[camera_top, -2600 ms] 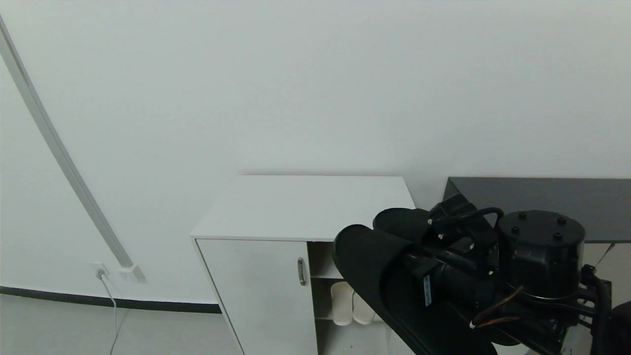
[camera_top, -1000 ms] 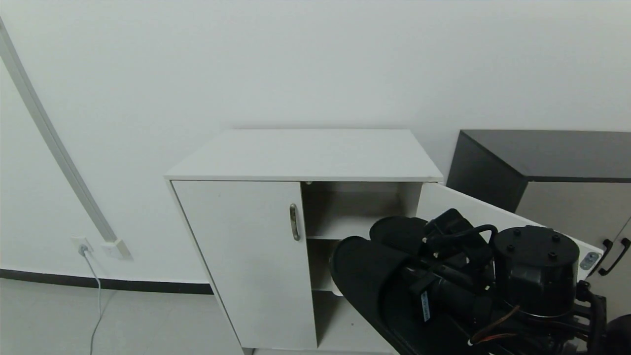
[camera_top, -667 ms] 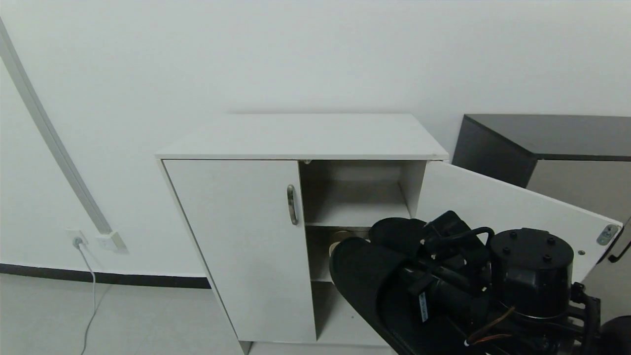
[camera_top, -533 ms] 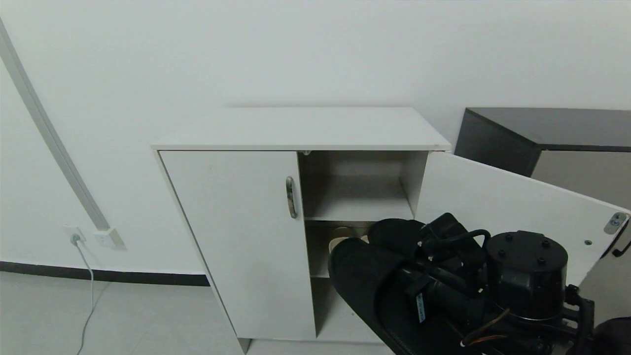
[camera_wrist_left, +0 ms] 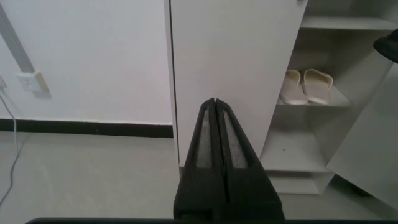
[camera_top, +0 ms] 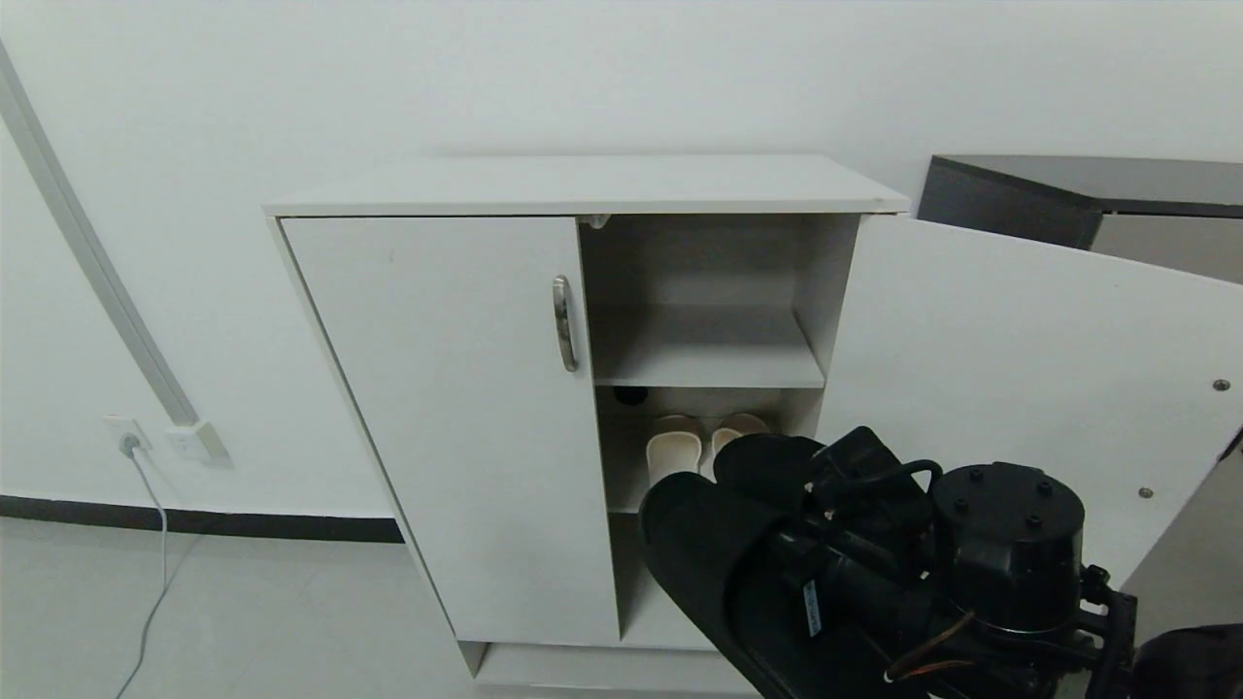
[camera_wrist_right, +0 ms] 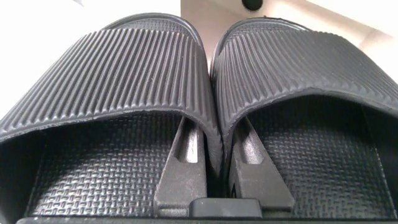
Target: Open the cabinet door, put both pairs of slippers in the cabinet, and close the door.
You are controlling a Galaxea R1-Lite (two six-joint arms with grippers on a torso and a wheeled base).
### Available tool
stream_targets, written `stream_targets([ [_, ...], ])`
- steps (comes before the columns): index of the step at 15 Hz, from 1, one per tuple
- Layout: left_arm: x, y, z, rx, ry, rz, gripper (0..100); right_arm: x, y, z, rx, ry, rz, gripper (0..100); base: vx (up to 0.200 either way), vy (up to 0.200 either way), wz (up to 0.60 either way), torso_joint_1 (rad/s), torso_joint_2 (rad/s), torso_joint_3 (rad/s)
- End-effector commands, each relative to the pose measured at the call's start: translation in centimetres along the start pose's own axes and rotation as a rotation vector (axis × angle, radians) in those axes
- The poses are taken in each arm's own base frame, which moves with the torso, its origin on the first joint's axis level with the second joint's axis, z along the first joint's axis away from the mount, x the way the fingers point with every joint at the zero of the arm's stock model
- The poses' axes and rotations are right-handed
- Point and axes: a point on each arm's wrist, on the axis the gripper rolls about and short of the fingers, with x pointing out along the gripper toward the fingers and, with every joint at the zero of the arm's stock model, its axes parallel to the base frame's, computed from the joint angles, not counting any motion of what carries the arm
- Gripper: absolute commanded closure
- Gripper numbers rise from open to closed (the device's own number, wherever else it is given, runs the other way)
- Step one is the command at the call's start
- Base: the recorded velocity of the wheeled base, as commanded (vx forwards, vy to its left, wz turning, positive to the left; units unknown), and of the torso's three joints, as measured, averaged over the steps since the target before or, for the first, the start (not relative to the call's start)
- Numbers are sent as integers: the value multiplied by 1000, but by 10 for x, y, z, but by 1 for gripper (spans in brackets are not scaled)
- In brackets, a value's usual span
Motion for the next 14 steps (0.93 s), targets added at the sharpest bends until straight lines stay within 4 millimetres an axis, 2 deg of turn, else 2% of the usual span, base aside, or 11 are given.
stream_targets([
  [1, 0, 0, 0, 0, 0, 0, 100, 1, 0, 0, 0, 1, 2, 100, 0, 0, 0, 2, 246, 232],
  [5, 0, 0, 0, 10, 0, -3, 100, -1, -1, -1, 6, -5, -1, 100, 0, 0, 0, 0, 0, 0],
  [7, 0, 0, 0, 11, 0, -3, 100, 5, 0, -9, 6, 25, -6, 100, 0, 0, 0, 0, 0, 0],
  [11, 0, 0, 0, 10, 0, -3, 100, 5, 0, -13, 1, 7, -3, 100, 0, 0, 0, -13, 75, 77],
  [14, 0, 0, 0, 11, 0, -5, 100, 5, 0, -13, 1, 4, -6, 100, 0, 200, 0, -4, 30, 32],
])
